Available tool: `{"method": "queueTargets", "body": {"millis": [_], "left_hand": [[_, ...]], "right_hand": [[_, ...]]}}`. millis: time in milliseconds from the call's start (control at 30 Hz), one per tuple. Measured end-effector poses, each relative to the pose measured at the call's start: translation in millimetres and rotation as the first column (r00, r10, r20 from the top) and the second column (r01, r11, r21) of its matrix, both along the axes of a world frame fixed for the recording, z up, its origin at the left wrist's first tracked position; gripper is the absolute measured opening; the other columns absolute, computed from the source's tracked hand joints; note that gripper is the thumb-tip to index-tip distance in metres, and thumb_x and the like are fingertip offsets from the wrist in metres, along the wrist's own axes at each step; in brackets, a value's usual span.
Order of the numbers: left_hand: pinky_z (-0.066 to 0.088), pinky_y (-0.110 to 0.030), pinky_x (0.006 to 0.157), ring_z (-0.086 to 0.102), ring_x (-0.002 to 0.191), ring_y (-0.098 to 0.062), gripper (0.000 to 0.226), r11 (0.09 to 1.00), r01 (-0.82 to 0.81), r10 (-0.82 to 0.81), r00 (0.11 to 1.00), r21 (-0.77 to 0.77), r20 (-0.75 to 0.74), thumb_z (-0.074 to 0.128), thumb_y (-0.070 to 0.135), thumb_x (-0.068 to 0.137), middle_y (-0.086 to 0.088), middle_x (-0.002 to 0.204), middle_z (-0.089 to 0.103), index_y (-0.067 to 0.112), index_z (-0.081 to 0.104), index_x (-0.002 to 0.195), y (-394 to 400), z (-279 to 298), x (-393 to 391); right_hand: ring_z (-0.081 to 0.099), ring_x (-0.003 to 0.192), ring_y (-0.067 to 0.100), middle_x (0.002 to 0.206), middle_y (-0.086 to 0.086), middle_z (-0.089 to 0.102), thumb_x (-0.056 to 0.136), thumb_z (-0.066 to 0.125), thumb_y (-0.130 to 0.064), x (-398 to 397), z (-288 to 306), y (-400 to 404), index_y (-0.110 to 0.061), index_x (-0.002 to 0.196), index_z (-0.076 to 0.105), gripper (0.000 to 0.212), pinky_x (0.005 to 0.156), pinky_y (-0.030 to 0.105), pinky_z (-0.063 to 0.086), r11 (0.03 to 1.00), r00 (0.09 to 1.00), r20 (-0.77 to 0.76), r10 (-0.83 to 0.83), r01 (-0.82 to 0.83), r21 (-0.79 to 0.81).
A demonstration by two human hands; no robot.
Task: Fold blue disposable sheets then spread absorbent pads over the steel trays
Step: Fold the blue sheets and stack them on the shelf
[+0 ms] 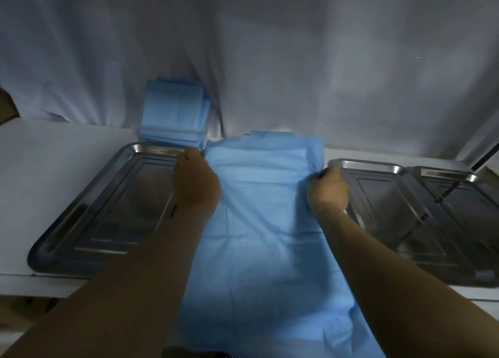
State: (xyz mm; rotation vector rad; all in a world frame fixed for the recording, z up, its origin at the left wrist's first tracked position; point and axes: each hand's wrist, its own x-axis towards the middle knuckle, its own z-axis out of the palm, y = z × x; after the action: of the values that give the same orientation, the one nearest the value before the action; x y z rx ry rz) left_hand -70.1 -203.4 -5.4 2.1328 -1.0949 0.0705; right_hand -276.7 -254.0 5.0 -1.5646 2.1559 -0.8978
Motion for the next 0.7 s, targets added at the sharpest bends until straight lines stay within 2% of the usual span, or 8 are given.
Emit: {"method": "queueTargets", "body": {"millis": [133, 200, 267, 400, 500, 567, 633, 700], "left_hand": [[0.042, -0.038, 0.091, 0.052, 0.115, -0.038, 0.033, 0.999, -0.019, 0.003, 0.950, -0.049, -0.313, 0.042, 0.007, 0.094, -0.022, 0.126, 0.051, 0.000, 0.038, 0.125, -6, 16, -9], [0.041, -0.039, 0.093, 0.049, 0.117, -0.041, 0.039, 0.999, -0.045, 0.031, 0.880, -0.018, -0.473, 0.048, 0.013, 0.092, -0.026, 0.129, 0.048, 0.000, 0.037, 0.127, -11, 24, -14], [0.042, -0.039, 0.097, 0.048, 0.121, -0.040, 0.054, 0.997, 0.002, 0.037, 0.845, 0.071, -0.534, 0.058, 0.020, 0.087, -0.025, 0.134, 0.045, 0.001, 0.034, 0.131, -16, 23, -16], [0.041, -0.042, 0.100, 0.043, 0.128, -0.036, 0.073, 0.956, 0.147, -0.037, 0.918, 0.253, -0.396, 0.066, 0.017, 0.080, -0.021, 0.141, 0.037, 0.002, 0.026, 0.139, -17, 18, -24], [0.040, -0.041, 0.103, 0.039, 0.131, -0.034, 0.075, 0.931, 0.165, -0.076, 0.960, 0.326, -0.268, 0.068, 0.016, 0.081, -0.020, 0.142, 0.034, 0.000, 0.025, 0.140, -16, 19, -30], [0.041, -0.039, 0.104, 0.040, 0.132, -0.033, 0.075, 0.877, 0.203, -0.118, 0.970, 0.436, -0.214, 0.069, 0.021, 0.082, -0.021, 0.142, 0.035, -0.004, 0.028, 0.139, -17, 18, -31], [0.043, -0.036, 0.103, 0.046, 0.128, -0.031, 0.069, 0.829, 0.251, -0.140, 0.959, 0.500, -0.248, 0.070, 0.026, 0.081, -0.017, 0.139, 0.043, -0.005, 0.039, 0.134, -18, 19, -28], [0.041, -0.034, 0.105, 0.046, 0.128, -0.031, 0.061, 0.815, 0.304, -0.155, 0.934, 0.494, -0.321, 0.066, 0.025, 0.085, -0.016, 0.139, 0.044, -0.005, 0.043, 0.133, -20, 23, -26]], "right_hand": [[0.057, 0.097, 0.035, 0.103, 0.019, 0.062, 0.093, 0.042, -0.008, -15, 7, -2, -0.010, 0.095, 0.048, 0.006, 0.073, 0.034, 0.037, 0.993, 0.993, 0.080, 0.087, -0.080, -0.087], [0.055, 0.088, 0.033, 0.091, 0.015, 0.058, 0.087, 0.039, 0.002, -18, 9, -3, -0.012, 0.088, 0.045, 0.015, 0.069, 0.033, 0.036, 0.984, 0.985, 0.112, 0.132, -0.117, -0.132], [0.053, 0.084, 0.031, 0.086, 0.009, 0.055, 0.082, 0.037, 0.005, -21, 11, -4, -0.014, 0.087, 0.045, 0.021, 0.068, 0.032, 0.037, 0.977, 0.984, 0.115, 0.137, -0.115, -0.179], [0.048, 0.080, 0.029, 0.090, 0.011, 0.057, 0.085, 0.036, 0.002, -26, 15, -3, -0.012, 0.097, 0.046, 0.021, 0.070, 0.032, 0.035, 0.985, 0.997, 0.018, 0.069, -0.065, -0.162], [0.056, 0.096, 0.036, 0.103, 0.015, 0.062, 0.089, 0.036, -0.002, -31, 14, -5, -0.009, 0.107, 0.047, 0.022, 0.077, 0.036, 0.039, 0.993, 1.000, -0.013, 0.002, -0.003, -0.121], [0.057, 0.099, 0.037, 0.105, 0.016, 0.063, 0.088, 0.036, -0.001, -35, 13, -5, -0.008, 0.109, 0.047, 0.024, 0.078, 0.037, 0.039, 0.991, 0.999, 0.027, -0.019, 0.022, -0.131], [0.056, 0.095, 0.036, 0.097, 0.013, 0.062, 0.083, 0.037, 0.002, -37, 14, -4, -0.009, 0.108, 0.047, 0.029, 0.079, 0.037, 0.040, 0.984, 0.995, 0.095, -0.013, 0.029, -0.175], [0.056, 0.091, 0.034, 0.089, 0.007, 0.057, 0.078, 0.038, 0.004, -39, 15, -4, -0.009, 0.106, 0.048, 0.032, 0.077, 0.035, 0.039, 0.973, 0.991, 0.135, -0.007, 0.037, -0.227]]}}
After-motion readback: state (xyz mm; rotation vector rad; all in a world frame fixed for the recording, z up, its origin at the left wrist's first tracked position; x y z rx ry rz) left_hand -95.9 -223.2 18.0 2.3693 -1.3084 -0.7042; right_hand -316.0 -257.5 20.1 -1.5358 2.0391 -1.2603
